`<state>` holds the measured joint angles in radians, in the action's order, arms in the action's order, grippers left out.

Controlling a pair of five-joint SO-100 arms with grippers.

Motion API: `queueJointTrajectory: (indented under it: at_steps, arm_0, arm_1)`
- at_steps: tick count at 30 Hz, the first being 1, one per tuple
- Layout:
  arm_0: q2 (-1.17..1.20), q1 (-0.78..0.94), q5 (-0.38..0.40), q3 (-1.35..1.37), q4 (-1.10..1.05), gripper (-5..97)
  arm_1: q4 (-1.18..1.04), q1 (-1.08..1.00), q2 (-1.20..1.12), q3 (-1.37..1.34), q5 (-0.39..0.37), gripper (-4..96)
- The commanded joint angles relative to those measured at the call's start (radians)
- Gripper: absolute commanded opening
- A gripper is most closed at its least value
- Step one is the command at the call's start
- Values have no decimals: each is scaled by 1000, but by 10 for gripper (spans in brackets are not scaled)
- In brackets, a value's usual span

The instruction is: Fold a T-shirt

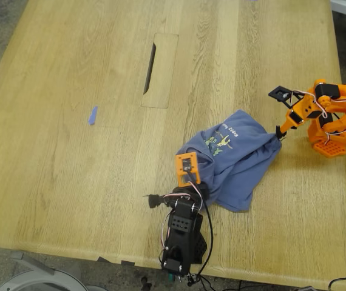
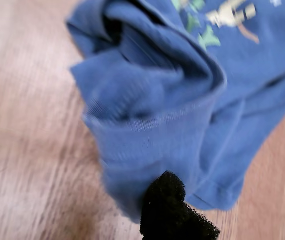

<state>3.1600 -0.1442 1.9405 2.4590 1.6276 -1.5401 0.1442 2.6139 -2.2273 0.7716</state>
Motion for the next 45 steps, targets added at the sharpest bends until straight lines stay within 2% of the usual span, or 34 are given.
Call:
queueJointTrajectory:
  at_steps: [1, 6, 11, 15, 20, 24, 32, 39, 45]
  arm_0:
    - [-6, 141, -28, -132, 31, 970]
    - [-31, 216, -37, -196, 14, 964]
    - [-149, 190, -95, -218, -245, 937]
    - [-270, 100, -103, -227, -474, 906]
    - [-410, 12, -178, -212, -716, 778]
    - [-529, -23, -190, -193, -913, 683]
    - [-629, -83, -126, -92, -1127, 473]
    - [-624, -71, -66, -9, -1135, 222]
    - [-632, -69, -15, 38, -1135, 110]
  arm_1:
    - [-14, -18, -6, 84, 14, 212]
    - [23, -66, -58, 170, 40, 165]
    - [147, -86, -221, 304, 103, 1]
    - [242, -58, -360, 402, 124, 1]
    - [348, -26, -552, 558, 138, 1]
    - [407, 3, -693, 676, 146, 1]
    - [502, 66, -876, 793, 143, 1]
    - [545, 109, -991, 867, 143, 1]
    - [591, 137, -1022, 841, 132, 1]
